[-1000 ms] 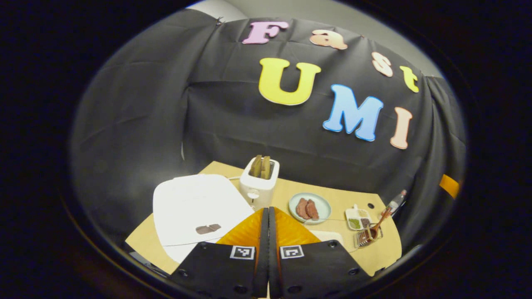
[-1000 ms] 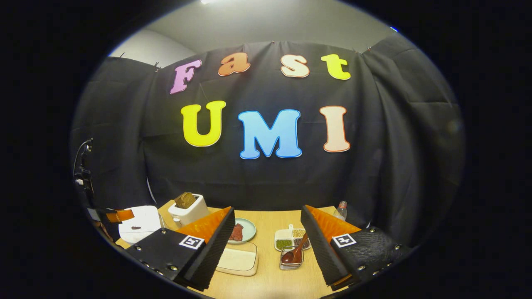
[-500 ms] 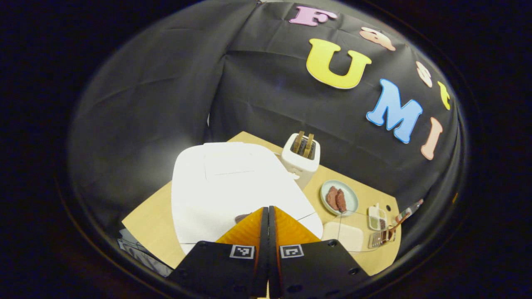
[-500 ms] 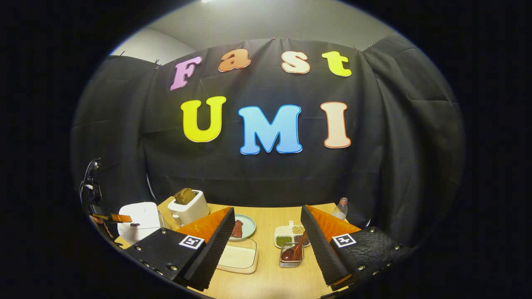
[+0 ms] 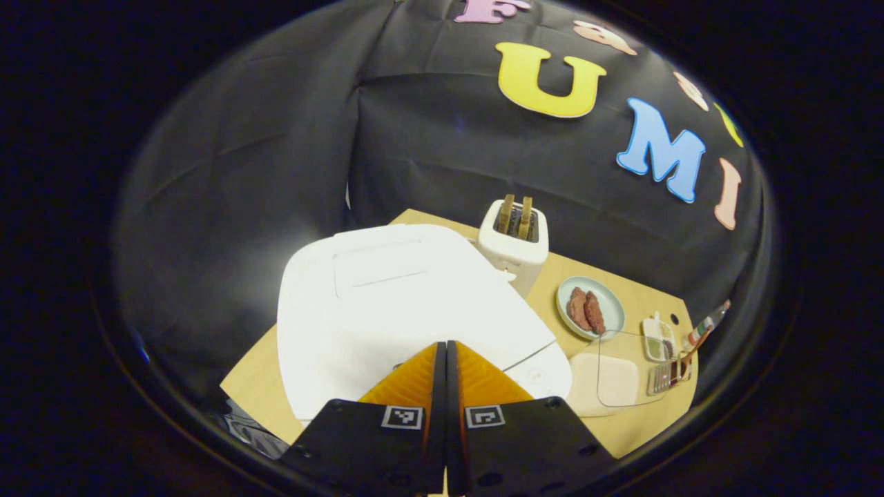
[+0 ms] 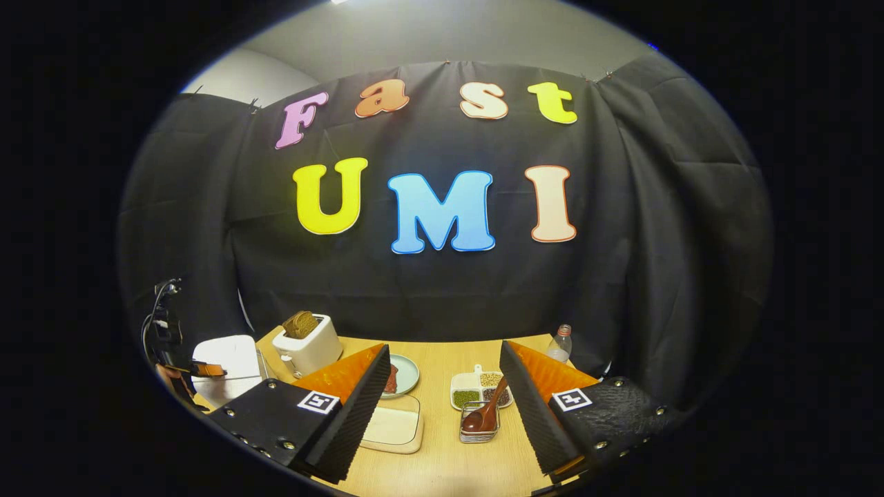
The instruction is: Close the left gripper, press the button to open the rice cooker; take a wooden spoon from the chopstick holder with the right hand, scoop a spoonful of rice and pour it into the rice cooker, then put the wooden spoon back into the chopstick holder.
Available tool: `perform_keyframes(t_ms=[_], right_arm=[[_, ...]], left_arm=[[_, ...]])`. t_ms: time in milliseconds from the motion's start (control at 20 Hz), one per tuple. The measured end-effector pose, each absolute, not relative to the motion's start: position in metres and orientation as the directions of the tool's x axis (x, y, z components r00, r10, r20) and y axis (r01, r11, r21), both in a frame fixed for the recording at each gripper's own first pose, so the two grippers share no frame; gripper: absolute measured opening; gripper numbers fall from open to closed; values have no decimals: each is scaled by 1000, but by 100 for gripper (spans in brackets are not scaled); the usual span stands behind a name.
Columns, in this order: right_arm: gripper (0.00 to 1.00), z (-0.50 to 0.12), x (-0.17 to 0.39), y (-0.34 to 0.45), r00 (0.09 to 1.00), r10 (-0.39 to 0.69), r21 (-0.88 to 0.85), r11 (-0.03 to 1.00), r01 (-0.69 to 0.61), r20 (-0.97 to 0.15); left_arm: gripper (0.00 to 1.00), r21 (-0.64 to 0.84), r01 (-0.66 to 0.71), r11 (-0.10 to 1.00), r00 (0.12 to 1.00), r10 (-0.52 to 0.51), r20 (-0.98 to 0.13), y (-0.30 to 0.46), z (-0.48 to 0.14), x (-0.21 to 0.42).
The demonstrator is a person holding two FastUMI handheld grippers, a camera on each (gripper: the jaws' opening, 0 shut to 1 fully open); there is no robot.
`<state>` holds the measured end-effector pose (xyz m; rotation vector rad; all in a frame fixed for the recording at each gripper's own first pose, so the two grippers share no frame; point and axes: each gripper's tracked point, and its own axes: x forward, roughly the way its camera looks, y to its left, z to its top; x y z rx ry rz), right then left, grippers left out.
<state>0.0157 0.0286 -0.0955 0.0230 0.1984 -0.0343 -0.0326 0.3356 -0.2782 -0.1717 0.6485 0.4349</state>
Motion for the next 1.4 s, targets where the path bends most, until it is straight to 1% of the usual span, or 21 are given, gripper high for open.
perform_keyframes(t_ms=[100,150,250,350,400,450,700,950,1150,1400], right_arm=[[96,-95,16,25,980,-39,11,999,42,-197],[96,-95,16,25,980,-37,13,999,40,-196],[96,-94,17,26,981,-37,9,999,39,-191],[96,-92,18,24,983,-38,6,999,39,-182],[96,-92,18,24,983,-37,6,999,39,-177],[96,-90,18,23,984,-38,6,999,40,-173],[96,-92,19,13,985,-55,9,998,58,-165],[96,-96,21,1,985,-75,10,997,77,-156],[96,-108,24,-15,980,-101,19,994,105,-169],[96,-131,33,-33,972,-125,30,991,133,-201]], left_arm=[[10,-15,-435,900,783,370,-499,331,-232,-24],[34,-16,-422,907,815,371,-445,326,-206,-20],[65,6,-414,910,859,392,-330,325,-167,-14],[86,13,-401,916,886,391,-248,312,-128,-11],[89,10,-390,921,898,383,-219,303,-117,-11],[96,0,-374,927,909,367,-196,295,-108,-11],[98,-43,-292,955,950,285,-127,251,-82,-12],[97,-47,-215,976,968,206,-143,210,-87,-15],[96,-24,-182,983,975,178,-132,192,-82,-15],[96,-17,-154,988,978,150,-144,176,-86,-18]])
